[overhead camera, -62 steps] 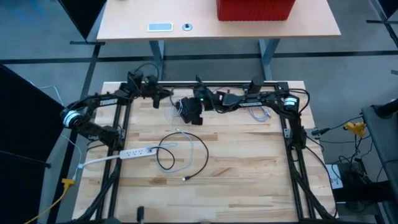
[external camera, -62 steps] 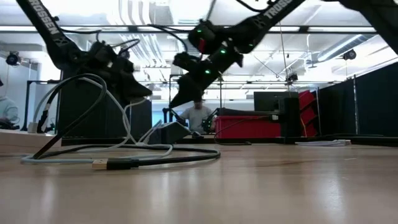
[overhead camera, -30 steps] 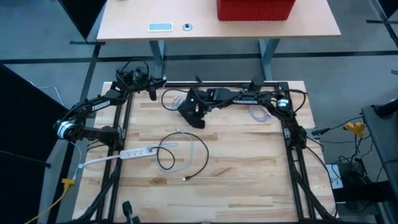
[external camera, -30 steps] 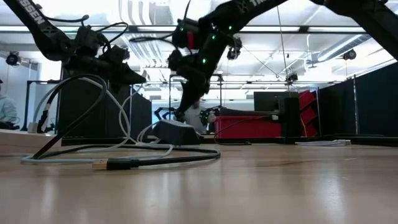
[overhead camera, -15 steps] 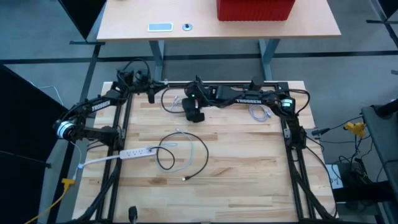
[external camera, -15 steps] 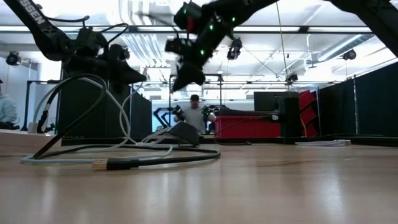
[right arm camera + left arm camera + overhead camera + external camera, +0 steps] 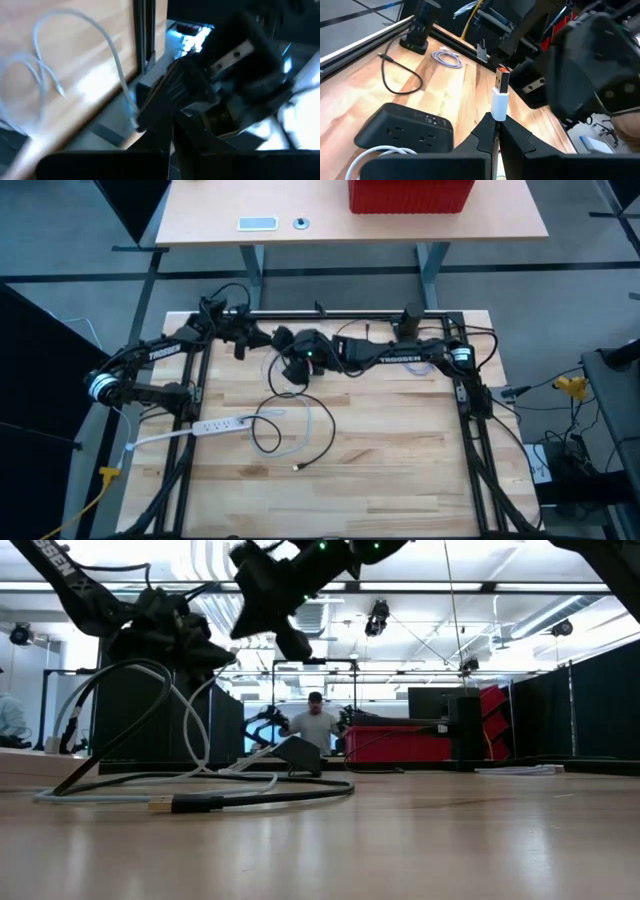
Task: Insert USB
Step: Insert the white charger cable into the black outlet extension
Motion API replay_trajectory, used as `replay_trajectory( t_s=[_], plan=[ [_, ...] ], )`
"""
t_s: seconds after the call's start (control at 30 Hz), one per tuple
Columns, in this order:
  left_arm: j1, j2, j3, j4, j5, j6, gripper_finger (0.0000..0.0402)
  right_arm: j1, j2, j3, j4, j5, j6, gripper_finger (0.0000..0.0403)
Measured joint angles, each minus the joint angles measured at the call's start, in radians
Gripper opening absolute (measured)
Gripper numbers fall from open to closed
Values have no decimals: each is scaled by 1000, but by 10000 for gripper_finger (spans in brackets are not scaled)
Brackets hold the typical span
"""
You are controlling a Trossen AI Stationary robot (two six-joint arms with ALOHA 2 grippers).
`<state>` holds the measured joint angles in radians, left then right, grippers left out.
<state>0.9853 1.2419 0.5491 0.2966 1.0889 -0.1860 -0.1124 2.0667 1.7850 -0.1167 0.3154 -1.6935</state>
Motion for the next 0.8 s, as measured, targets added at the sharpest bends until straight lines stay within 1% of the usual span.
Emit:
replay_trajectory(
  t_s=[0.1, 0.17, 0.3, 0.4, 0.6, 0.73, 0.8],
  plan=[
    [-7, 0, 0, 0, 5, 2, 1, 7, 9, -30, 98, 62, -195, 0],
    [-7, -1, 0, -1, 26, 17, 1, 5, 10, -51, 132, 101, -318, 0],
    [-6, -27, 0, 1, 29, 47, 1, 1, 10, -95, 223, 163, -494, 0],
    [-6, -43, 0, 2, 29, 61, 1, 2, 13, -116, 318, 180, -550, 0],
    [0, -64, 0, 2, 28, 45, 1, 9, 13, -120, 300, 172, -646, 3],
    [1, -87, 0, 1, 29, 39, 1, 7, 13, -120, 301, 109, -673, 34],
    [1, -95, 0, 0, 29, 38, 1, 4, 13, -120, 305, 77, -677, 58]
  ],
)
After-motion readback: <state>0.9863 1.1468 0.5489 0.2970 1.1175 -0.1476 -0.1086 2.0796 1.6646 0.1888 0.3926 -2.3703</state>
